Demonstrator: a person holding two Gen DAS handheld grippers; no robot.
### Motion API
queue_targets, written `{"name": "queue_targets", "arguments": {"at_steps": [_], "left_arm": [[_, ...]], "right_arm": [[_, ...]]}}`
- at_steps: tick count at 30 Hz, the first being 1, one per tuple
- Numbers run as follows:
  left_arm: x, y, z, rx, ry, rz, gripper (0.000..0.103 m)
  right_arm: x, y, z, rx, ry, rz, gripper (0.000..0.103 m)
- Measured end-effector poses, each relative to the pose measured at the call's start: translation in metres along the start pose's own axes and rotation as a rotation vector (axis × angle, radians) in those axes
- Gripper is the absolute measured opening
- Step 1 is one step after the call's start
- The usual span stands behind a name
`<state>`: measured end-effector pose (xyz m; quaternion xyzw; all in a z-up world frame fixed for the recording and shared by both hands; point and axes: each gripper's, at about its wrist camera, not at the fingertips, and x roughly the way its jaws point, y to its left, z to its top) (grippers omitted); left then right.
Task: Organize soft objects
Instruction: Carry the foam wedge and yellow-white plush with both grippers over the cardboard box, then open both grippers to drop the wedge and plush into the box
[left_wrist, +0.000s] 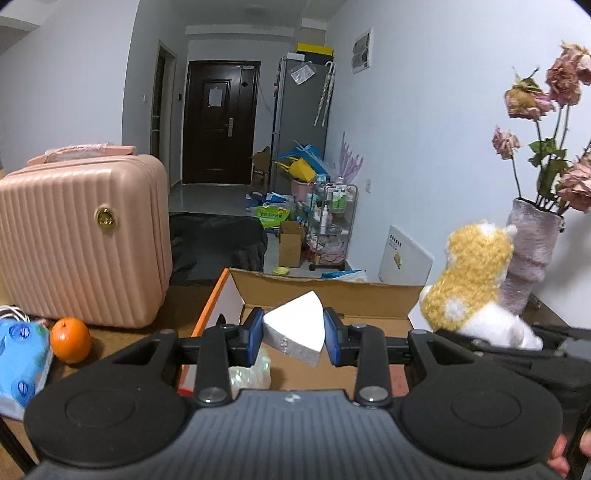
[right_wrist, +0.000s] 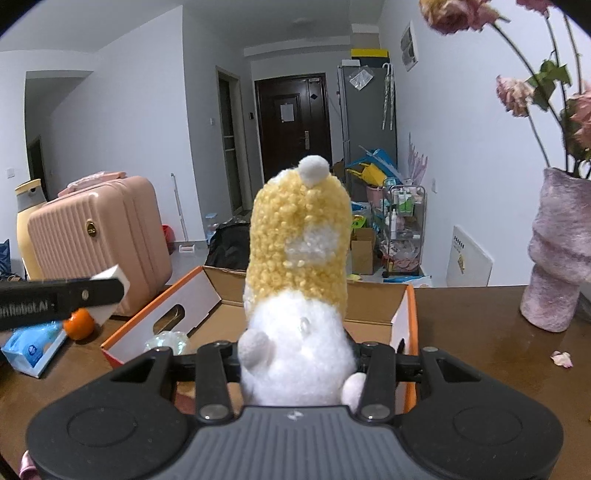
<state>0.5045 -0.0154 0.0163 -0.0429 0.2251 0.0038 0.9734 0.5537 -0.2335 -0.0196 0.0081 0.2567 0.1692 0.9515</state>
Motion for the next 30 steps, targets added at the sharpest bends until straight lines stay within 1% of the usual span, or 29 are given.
{"name": "queue_targets", "arguments": {"at_steps": [3,6,9,13,16,18,21,26,30], "left_arm": [[0.017,-0.009,0.013,-0.002,0.017,0.031,0.034],[0.042,-0.022,0.023,-0.010,0.056,0.088,0.034],[0.065,-0.033,0.027,-0.025,0.085,0.146,0.034],[0.090,-0.039,0.021,-0.049,0.076,0.220,0.034],[0.105,-0.033,0.015,-0.086,0.075,0.255,0.034],[0.110,-0.031,0.007,-0.080,0.056,0.275,0.034],[0.115,-0.027,-0.004,-0.088,0.037,0.267,0.034],[0.118,-0.020,-0.015,-0.110,0.035,0.240,0.034],[0.117,-0.019,-0.022,-0.093,0.013,0.249,0.034]], "right_arm": [[0.015,-0.003,0.001,-0.001,0.014,0.017,0.041],[0.029,-0.007,-0.001,0.006,0.024,0.039,0.041],[0.044,-0.011,-0.007,0.011,0.034,0.056,0.041],[0.060,-0.011,-0.017,0.007,0.052,0.052,0.041],[0.070,-0.012,-0.021,0.010,0.063,0.045,0.041],[0.072,-0.014,-0.022,0.028,0.062,0.057,0.041],[0.071,-0.013,-0.022,0.027,0.057,0.049,0.041],[0.078,-0.013,-0.024,0.041,0.095,0.023,0.041],[0.082,-0.013,-0.026,0.043,0.110,0.022,0.041]]}}
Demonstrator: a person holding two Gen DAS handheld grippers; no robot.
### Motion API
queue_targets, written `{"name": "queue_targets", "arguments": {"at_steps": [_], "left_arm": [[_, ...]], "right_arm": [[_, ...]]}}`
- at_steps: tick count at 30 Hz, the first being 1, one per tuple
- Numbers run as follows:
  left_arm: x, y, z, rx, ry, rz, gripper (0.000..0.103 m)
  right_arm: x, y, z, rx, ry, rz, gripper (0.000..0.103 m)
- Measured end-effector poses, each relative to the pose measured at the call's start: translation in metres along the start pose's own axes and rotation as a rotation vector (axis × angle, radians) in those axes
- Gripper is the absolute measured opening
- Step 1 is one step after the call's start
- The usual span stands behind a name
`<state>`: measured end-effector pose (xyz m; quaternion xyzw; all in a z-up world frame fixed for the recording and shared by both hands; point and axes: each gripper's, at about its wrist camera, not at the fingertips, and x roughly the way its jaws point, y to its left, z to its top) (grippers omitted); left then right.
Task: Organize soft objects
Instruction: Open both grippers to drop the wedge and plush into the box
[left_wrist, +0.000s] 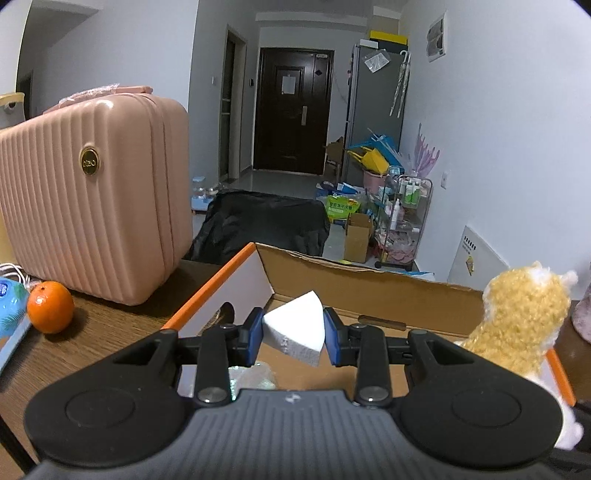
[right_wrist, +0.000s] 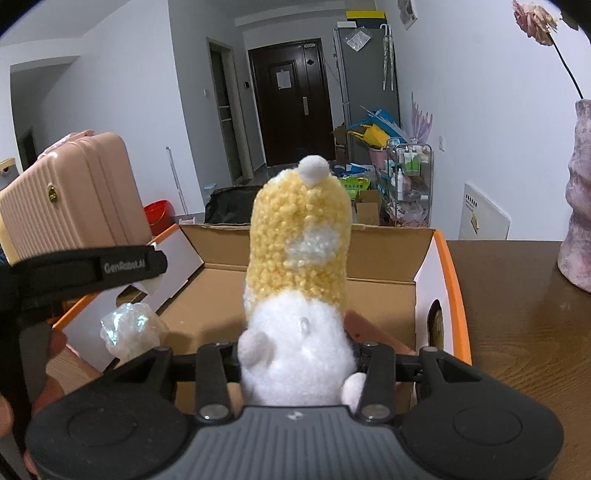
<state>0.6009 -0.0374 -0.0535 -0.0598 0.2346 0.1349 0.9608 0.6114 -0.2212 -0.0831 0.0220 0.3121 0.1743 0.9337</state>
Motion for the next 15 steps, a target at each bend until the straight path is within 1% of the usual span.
{"name": "queue_targets", "arguments": {"at_steps": [5,7,9,11,12,13,14,15], "left_arm": [[-0.0009,0.0051,-0.0067,-0.025,-0.007,-0.002,0.035],[-0.0004,0.0028,-0.0074,-0.002,-0.011,0.012,0.035],[-0.0020,-0.0001,-0.0083,0.028,-0.031,0.039,0.036],[-0.0048,-0.0020,-0.0082,0.038,-0.039,0.041,0.040],[-0.0061,-0.0018,-0.0077,0.035,-0.041,0.041,0.042],[-0.0074,-0.0006,-0.0084,0.033,-0.042,0.045,0.044],[-0.0086,0.0001,-0.0085,0.032,-0.041,0.043,0.048],[-0.0091,0.0008,-0.0082,0.030,-0.039,0.043,0.052]], "right_arm": [[0.0021,0.0000,-0.0007,-0.003,0.014,-0.011,0.042],[0.0037,-0.0010,-0.0005,0.000,0.025,-0.018,0.043],[0.0044,-0.0021,-0.0004,0.002,0.031,-0.023,0.046],[0.0049,-0.0025,-0.0006,0.004,0.037,-0.037,0.048],[0.0050,-0.0028,-0.0007,0.004,0.039,-0.041,0.053],[0.0046,-0.0028,-0.0007,0.004,0.038,-0.046,0.055],[0.0035,-0.0026,-0.0008,0.002,0.032,-0.051,0.061],[0.0023,-0.0028,-0.0008,0.001,0.026,-0.055,0.069]]}}
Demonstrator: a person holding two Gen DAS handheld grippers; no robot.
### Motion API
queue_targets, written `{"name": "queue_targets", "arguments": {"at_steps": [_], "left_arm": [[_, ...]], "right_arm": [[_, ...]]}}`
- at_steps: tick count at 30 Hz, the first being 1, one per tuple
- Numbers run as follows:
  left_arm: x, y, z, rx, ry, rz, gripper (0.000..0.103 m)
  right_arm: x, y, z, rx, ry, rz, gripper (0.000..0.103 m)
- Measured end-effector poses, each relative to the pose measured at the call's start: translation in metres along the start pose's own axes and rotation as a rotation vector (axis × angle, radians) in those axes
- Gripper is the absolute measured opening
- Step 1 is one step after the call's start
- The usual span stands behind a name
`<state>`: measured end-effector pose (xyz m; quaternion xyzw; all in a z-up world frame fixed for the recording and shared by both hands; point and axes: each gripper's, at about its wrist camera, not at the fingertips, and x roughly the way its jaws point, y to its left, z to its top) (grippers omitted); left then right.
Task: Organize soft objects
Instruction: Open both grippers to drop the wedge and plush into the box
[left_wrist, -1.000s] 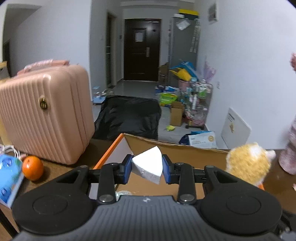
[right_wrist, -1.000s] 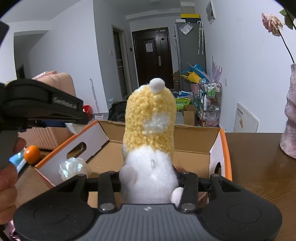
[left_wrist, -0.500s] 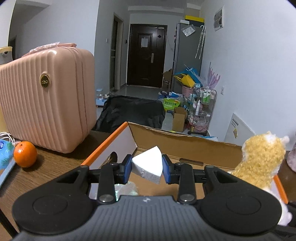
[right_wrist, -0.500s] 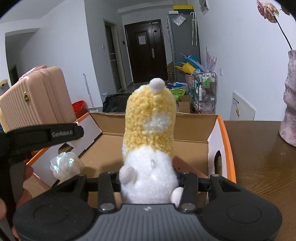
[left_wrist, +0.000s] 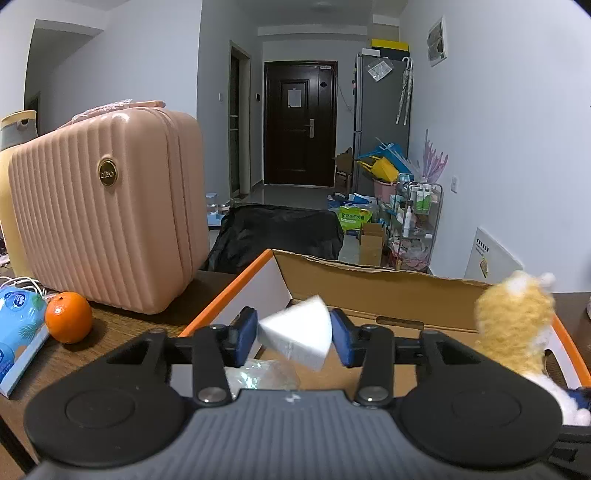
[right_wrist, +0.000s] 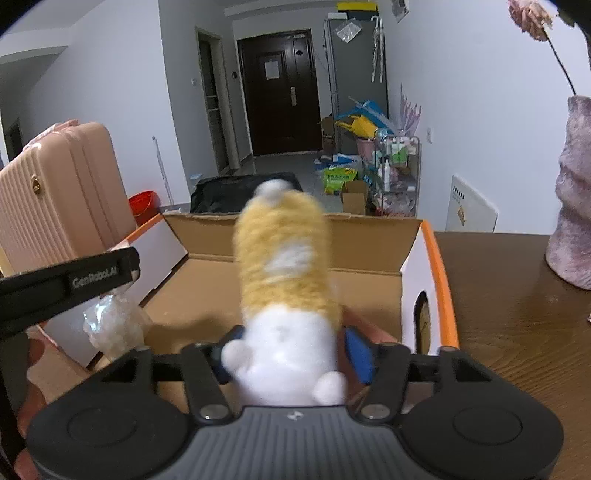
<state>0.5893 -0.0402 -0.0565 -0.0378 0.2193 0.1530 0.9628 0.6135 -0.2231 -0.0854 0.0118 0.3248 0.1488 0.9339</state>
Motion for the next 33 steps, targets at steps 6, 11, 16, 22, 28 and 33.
{"name": "queue_targets", "arguments": {"at_steps": [6,11,16,22,28,33], "left_arm": [[-0.005,0.004,0.000,0.003,-0.026,0.055,0.083],[-0.018,-0.001,-0.004,0.058,-0.090,0.108,0.085],[-0.032,0.001,-0.008,0.096,-0.130,0.130,0.089],[-0.047,0.013,-0.003,0.077,-0.124,0.089,0.099],[-0.074,0.027,0.010,0.037,-0.117,-0.026,0.103],[-0.084,0.037,0.019,-0.002,-0.058,-0.120,0.103]], "right_arm": [[-0.006,0.004,0.000,-0.021,-0.029,-0.018,0.090],[-0.009,0.006,0.002,-0.017,-0.028,-0.025,0.094],[-0.018,0.004,0.003,-0.007,-0.031,-0.033,0.094],[-0.040,0.002,0.003,-0.007,-0.066,-0.030,0.098],[-0.071,-0.004,0.007,0.007,-0.131,-0.008,0.103],[-0.089,-0.001,0.007,-0.008,-0.158,-0.011,0.103]]}}
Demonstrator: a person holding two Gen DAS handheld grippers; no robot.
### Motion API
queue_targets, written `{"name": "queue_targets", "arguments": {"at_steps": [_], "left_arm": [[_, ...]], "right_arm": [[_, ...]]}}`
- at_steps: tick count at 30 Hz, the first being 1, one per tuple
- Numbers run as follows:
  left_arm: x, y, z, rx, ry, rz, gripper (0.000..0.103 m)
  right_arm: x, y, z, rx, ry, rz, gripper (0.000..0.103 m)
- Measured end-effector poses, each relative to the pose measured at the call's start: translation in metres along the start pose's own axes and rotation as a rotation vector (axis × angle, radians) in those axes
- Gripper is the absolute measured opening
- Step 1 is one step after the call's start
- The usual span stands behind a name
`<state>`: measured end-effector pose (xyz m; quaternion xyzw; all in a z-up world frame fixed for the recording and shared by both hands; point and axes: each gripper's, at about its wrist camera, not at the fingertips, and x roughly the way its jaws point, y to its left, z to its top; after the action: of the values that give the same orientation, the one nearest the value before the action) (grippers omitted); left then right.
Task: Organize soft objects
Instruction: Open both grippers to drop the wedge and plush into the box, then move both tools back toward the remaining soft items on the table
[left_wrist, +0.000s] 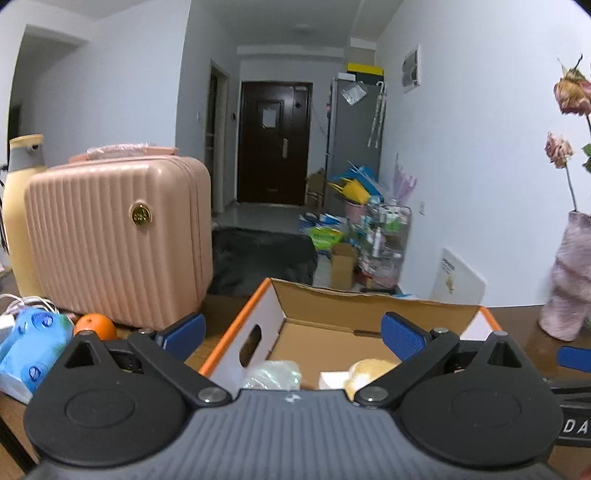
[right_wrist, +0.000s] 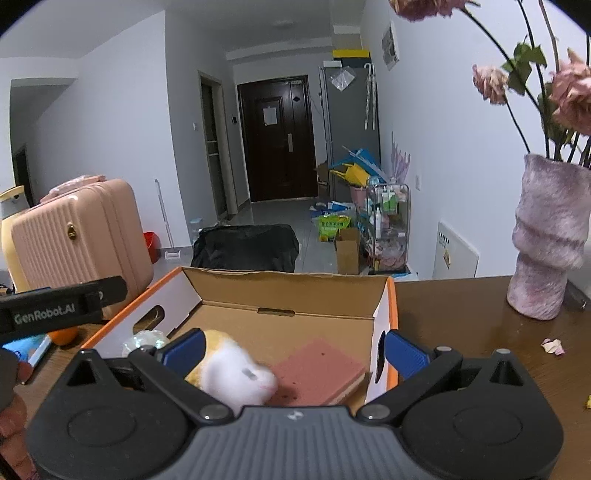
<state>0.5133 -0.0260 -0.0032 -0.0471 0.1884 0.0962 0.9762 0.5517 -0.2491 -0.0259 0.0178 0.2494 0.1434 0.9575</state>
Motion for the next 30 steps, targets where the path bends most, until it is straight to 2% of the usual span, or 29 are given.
{"name": "queue_targets", "arguments": {"at_steps": [13,30], "left_arm": [[-0.038,0.024,0.005,-0.023,-0.001,-0.032,0.103],[-0.092,0.053,-0.021,0.001,0.018,-0.016,0.103]], "right_arm": [[-0.038,0.017,-0.014,-0.042,-0.027,-0.022,0.103],[-0.096,0.046,-0.045,-0.058,-0.033,-0.007,0.103]]}}
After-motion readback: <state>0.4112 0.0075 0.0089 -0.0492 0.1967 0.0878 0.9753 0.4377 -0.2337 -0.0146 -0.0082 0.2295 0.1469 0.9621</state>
